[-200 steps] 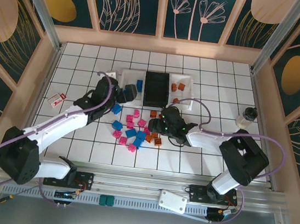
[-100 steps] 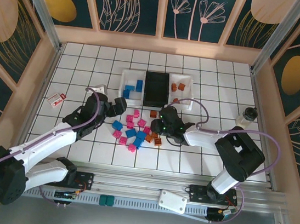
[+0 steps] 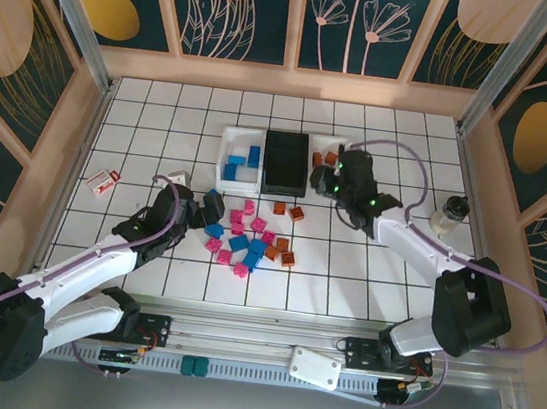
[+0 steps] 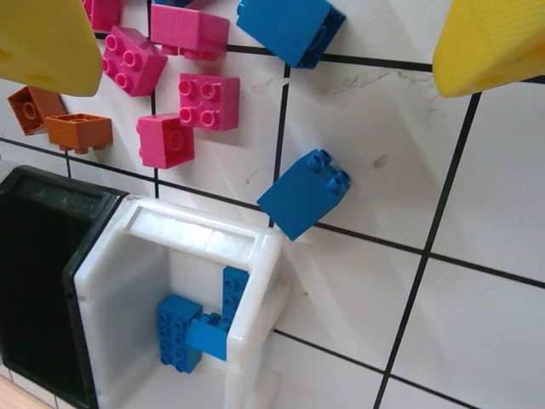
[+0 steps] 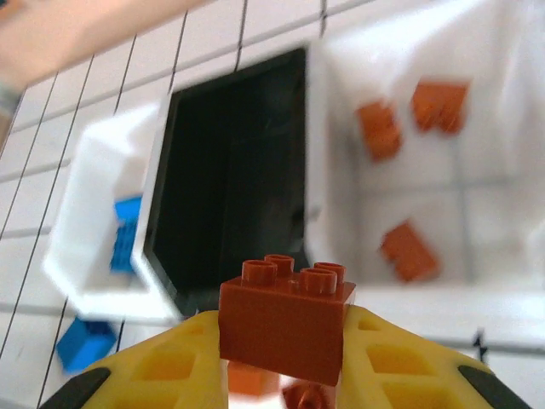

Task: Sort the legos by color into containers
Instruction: Place the lego in the container.

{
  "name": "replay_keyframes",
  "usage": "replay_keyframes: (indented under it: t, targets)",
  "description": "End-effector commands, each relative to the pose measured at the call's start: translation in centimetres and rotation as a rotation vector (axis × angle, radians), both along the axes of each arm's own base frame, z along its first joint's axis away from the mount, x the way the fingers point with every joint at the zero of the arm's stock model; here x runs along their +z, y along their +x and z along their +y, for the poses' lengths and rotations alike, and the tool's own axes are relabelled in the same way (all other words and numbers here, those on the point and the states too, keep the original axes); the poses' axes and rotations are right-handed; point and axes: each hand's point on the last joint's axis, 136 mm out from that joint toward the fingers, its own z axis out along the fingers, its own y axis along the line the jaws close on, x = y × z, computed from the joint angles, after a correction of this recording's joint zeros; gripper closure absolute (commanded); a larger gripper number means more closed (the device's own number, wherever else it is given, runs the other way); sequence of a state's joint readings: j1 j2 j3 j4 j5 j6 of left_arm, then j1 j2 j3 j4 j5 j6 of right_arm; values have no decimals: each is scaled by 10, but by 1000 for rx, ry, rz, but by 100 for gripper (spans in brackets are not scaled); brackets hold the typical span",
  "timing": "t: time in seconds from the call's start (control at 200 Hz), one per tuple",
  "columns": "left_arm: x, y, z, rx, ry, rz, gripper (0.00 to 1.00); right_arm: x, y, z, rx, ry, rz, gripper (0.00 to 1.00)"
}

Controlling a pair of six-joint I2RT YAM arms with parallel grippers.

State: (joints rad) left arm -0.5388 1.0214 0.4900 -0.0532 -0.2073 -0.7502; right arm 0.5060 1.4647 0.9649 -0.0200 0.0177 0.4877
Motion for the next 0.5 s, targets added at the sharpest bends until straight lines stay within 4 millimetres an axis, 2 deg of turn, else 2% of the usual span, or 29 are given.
replay_keyframes:
  t: [0.0, 0.165, 0.235, 0.275, 0.39, 0.495]
  targets:
    - [2, -1, 3, 21, -25, -8, 2, -14, 32, -13, -28, -80, 26, 72]
    - [1, -5, 2, 12, -29, 2, 1, -31, 82, -25, -105, -135, 56, 70]
    - [1, -6, 1, 9, -37, 5, 1, -39, 95, -28, -122, -138, 76, 67]
    - [0, -8, 1, 6, -39, 7, 1, -39, 101, -28, -127, -137, 81, 63]
    - [0, -11, 2, 6, -45, 8, 2, -37, 109, -26, -125, -133, 89, 35]
    - [3, -12, 4, 8, -46, 2, 1, -20, 105, -22, -107, -116, 65, 29]
